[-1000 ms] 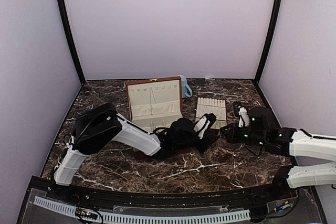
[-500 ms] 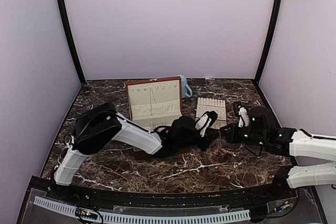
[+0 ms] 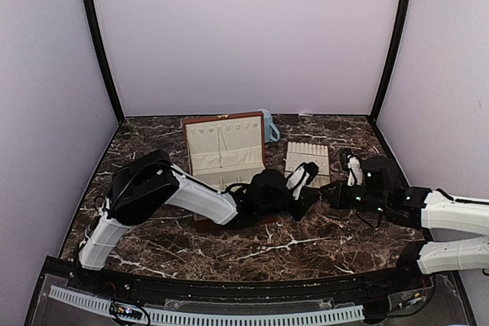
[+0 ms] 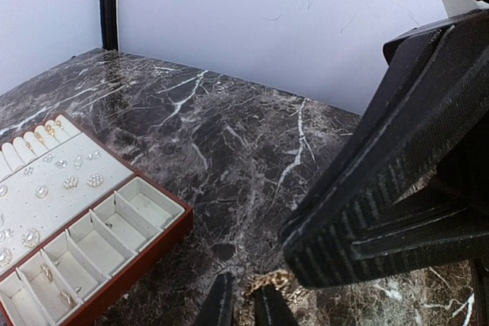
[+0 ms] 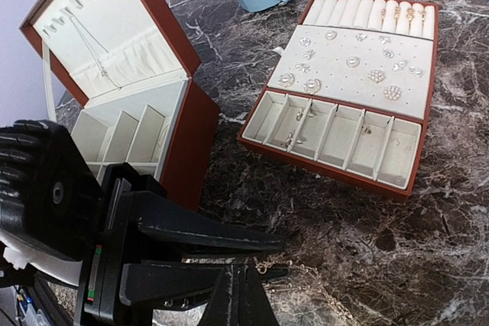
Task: Organize the mixed jewelry
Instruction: Pass from the right arm to the left
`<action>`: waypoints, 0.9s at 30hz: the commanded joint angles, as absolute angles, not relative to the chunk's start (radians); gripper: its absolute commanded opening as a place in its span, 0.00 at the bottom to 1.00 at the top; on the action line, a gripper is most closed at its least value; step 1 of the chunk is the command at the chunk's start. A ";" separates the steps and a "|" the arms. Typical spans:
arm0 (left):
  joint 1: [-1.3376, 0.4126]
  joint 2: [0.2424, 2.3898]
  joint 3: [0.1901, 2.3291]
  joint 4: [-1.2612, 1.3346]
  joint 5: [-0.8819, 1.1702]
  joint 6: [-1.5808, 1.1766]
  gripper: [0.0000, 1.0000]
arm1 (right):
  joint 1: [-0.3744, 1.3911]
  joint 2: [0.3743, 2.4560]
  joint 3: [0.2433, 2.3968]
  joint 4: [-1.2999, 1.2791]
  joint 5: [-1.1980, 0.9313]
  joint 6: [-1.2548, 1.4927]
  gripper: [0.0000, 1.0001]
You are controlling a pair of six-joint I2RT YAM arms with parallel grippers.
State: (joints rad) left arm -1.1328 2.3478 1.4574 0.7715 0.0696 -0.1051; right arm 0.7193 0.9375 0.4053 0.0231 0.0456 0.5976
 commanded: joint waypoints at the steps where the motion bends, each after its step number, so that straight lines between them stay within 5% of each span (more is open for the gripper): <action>1: -1.139 2.349 1.480 0.817 0.100 -0.114 0.11 | 0.718 0.924 0.395 0.066 0.059 0.605 0.00; 8: -1.140 2.306 1.395 0.918 0.063 -0.140 0.00 | 0.718 0.926 0.393 0.073 0.053 0.593 0.00; 18: -1.140 2.181 1.290 0.897 -0.053 -0.147 0.00 | 0.718 0.945 0.408 0.138 -0.124 0.529 0.00; 27: -1.140 1.976 1.196 0.730 -0.110 -0.111 0.00 | 0.719 0.911 0.443 0.162 -0.181 0.522 0.33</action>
